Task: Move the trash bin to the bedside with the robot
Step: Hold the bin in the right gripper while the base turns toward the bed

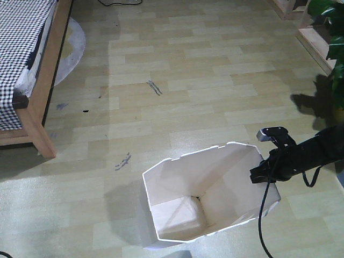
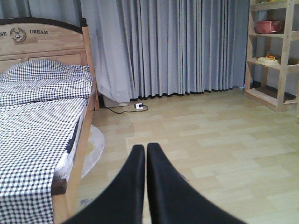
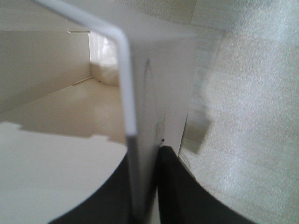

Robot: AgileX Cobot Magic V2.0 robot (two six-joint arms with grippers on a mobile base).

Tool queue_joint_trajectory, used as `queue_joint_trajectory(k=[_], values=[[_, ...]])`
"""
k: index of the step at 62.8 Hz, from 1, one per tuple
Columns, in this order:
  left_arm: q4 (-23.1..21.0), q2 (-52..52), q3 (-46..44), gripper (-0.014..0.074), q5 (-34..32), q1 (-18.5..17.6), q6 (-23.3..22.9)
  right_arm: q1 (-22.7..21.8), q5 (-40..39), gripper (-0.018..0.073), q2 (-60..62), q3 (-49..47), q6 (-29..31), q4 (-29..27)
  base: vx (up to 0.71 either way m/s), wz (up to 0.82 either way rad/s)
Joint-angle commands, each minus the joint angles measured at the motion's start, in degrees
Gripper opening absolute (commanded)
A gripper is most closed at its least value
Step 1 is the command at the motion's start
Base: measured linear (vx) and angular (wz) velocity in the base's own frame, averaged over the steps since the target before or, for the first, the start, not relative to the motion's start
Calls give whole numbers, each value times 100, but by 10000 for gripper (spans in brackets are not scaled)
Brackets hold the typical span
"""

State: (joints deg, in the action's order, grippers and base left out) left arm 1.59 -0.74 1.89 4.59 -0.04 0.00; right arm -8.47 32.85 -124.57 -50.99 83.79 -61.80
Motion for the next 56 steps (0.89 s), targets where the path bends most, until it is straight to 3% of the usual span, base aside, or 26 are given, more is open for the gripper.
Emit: queue_joint_trajectory(k=[1,56], values=[[-54,-81,67,-6,-425,-37,-79,-21,1008,-5,410,-79,-61,-457,26,0],[-54,-81,67,-6,-425,-37,-79,-21,1004,-5,410,-79,-61,-457,28,6]])
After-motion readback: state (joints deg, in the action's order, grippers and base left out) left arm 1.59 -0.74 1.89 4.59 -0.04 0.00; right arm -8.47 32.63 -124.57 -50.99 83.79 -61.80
